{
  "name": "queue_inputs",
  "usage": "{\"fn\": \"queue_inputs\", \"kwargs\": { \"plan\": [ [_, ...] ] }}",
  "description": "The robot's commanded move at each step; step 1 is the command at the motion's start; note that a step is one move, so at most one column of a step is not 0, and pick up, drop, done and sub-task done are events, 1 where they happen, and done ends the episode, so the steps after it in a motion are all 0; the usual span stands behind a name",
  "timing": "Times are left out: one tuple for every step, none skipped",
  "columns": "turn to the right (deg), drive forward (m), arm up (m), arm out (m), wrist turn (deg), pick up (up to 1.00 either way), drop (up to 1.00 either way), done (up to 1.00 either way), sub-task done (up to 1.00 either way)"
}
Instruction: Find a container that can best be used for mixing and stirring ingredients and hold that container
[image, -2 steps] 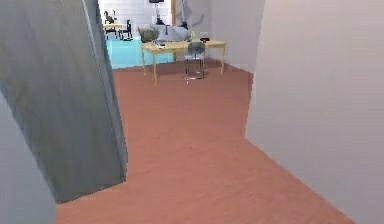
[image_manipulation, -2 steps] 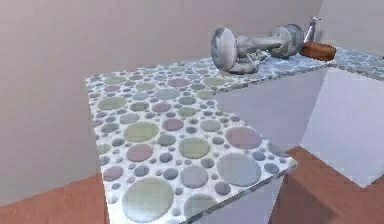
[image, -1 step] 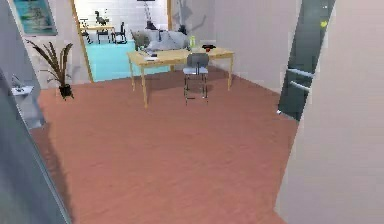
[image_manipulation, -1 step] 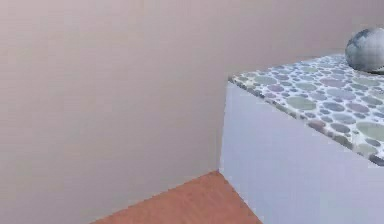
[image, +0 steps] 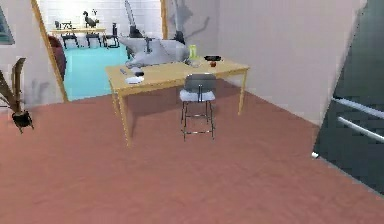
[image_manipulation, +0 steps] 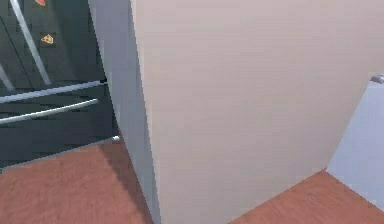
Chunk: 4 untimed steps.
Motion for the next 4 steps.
{"fn": "queue_inputs", "kwargs": {
  "plan": [
    [3.0, 0.00, 0.00, 0.00, 0.0, 0.00, 0.00, 0.00, 0.00],
    [3.0, 0.00, 0.00, 0.00, 0.0, 0.00, 0.00, 0.00, 0.00],
    [0.0, 1.00, 0.00, 0.00, 0.0, 0.00, 0.00, 0.00, 0.00],
    [3.0, 0.00, 0.00, 0.00, 0.0, 0.00, 0.00, 0.00, 0.00]
  ]
}}
